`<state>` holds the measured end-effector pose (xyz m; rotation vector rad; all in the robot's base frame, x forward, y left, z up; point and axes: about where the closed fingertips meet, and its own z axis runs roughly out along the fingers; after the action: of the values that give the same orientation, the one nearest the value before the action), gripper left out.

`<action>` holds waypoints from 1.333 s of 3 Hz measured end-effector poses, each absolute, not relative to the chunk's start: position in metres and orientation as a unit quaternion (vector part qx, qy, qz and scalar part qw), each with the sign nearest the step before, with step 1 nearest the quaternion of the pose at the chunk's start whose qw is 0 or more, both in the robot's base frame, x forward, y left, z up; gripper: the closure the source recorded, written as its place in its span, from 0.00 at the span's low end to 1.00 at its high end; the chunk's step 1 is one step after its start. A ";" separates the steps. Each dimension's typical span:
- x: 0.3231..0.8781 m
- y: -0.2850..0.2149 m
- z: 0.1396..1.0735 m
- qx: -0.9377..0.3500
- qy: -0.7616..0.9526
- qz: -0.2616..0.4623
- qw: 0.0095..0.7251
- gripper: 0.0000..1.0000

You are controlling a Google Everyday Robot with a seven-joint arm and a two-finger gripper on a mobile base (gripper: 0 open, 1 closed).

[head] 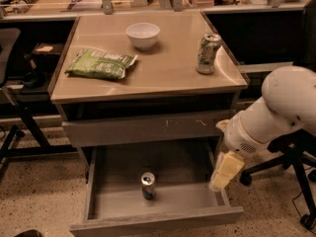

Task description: Pick redbull can from middle drawer and place on counter

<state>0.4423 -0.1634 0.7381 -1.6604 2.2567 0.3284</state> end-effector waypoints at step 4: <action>0.472 -0.094 0.610 -0.558 0.761 0.205 0.261 0.00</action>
Offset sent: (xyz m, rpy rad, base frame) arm 0.0031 0.0231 -0.0415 0.0849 -0.0003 0.0082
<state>0.4716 -0.0937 0.6100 -1.5111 2.0595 0.5553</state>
